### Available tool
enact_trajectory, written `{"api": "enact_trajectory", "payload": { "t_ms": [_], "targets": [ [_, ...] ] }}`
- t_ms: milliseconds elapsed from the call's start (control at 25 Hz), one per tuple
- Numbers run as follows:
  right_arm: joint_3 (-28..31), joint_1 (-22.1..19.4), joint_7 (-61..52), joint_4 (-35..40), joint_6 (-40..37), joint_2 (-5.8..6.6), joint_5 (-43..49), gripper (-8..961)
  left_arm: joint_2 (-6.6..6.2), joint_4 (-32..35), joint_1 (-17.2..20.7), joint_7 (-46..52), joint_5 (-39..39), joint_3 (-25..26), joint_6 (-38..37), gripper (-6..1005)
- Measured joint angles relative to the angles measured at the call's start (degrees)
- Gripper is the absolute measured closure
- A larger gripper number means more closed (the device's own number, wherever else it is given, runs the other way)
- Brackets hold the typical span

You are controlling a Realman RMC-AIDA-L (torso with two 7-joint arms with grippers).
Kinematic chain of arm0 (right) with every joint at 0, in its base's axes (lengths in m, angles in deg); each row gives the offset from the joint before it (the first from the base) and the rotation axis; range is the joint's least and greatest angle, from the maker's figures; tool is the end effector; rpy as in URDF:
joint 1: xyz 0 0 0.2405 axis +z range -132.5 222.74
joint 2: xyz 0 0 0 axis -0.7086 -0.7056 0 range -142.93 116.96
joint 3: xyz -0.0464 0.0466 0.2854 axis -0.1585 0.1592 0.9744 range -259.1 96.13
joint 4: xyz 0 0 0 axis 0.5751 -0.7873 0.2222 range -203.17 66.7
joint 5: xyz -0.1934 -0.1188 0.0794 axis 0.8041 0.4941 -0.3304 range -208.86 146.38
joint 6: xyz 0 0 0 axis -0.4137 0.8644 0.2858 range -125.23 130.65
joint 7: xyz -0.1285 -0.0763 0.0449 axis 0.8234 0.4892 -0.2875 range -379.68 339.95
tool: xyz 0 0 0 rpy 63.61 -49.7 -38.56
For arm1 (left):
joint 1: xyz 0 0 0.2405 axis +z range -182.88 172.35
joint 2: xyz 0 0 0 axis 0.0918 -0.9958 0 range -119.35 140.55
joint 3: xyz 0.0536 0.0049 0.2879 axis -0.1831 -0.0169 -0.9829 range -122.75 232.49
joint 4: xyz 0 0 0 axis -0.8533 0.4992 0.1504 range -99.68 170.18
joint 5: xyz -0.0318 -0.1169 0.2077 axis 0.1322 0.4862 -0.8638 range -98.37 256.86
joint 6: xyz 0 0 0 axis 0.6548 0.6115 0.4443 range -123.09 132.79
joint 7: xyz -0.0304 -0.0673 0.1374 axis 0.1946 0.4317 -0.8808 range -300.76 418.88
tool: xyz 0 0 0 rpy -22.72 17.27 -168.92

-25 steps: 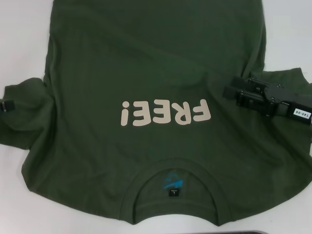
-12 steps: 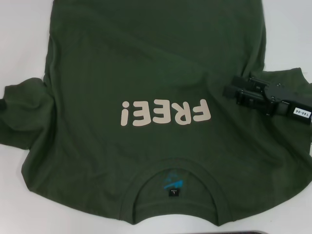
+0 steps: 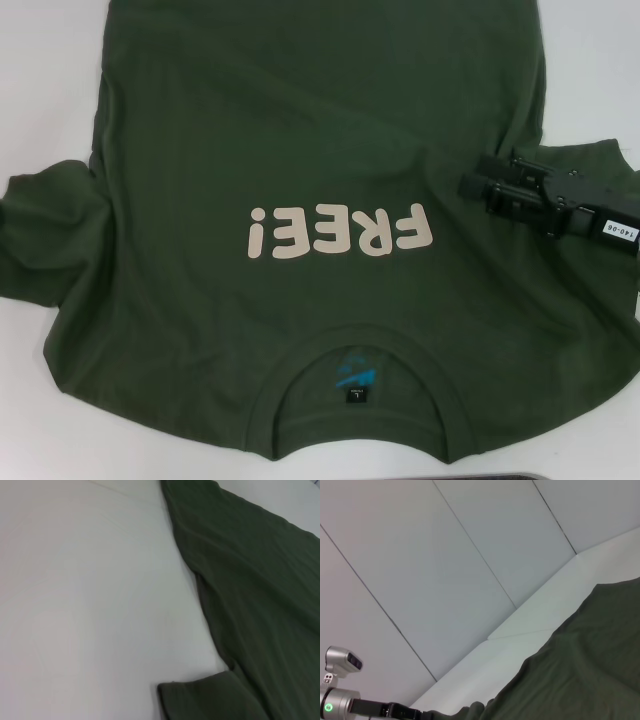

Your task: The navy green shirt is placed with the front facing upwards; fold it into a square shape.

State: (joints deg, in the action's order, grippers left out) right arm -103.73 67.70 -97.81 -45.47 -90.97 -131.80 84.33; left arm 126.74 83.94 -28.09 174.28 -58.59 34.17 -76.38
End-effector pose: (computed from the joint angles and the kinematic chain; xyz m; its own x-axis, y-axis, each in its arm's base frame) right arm 0.3635 0.3032 -0.0402 0.4514 -0.5258 -0.7209 -0.7410 -0.6710 0.0255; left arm -0.4351 0.3353 0.0672 0.3130 0.7919 0.5244 0.9430 -0.1934 -0.2709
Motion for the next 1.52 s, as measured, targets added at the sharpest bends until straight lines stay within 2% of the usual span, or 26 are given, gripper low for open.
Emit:
{"api": "enact_trajectory", "payload": {
  "t_ms": [320,560,760,880,1320,1520],
  "targets": [
    [0.00,0.00,0.00,0.00,0.03,0.00,0.00,252,-0.03,-0.05,-1.05,0.56,0.41,0.28,-1.73,933],
    [0.00,0.01,0.00,0.00,0.08,0.00,0.00,251,0.20,-0.55,-2.88,3.47,0.73,0.17,-3.59,934],
    [0.00,0.01,0.00,0.00,0.09,0.00,0.00,249,0.90,-1.22,-4.96,5.71,1.26,0.15,-5.17,934],
    [0.00,0.01,0.01,-0.33,0.04,0.00,0.01,250,1.79,-1.46,-6.34,6.41,1.40,0.04,-5.80,934],
    [0.00,-0.14,0.03,-0.62,-0.40,0.00,0.00,249,3.30,-1.87,-7.36,7.56,4.12,-0.19,-6.10,933],
    [-0.13,-0.19,0.02,-0.62,-0.47,0.00,0.00,249,3.43,-3.40,-7.66,7.56,6.16,-0.21,-6.15,934]
  ]
}}
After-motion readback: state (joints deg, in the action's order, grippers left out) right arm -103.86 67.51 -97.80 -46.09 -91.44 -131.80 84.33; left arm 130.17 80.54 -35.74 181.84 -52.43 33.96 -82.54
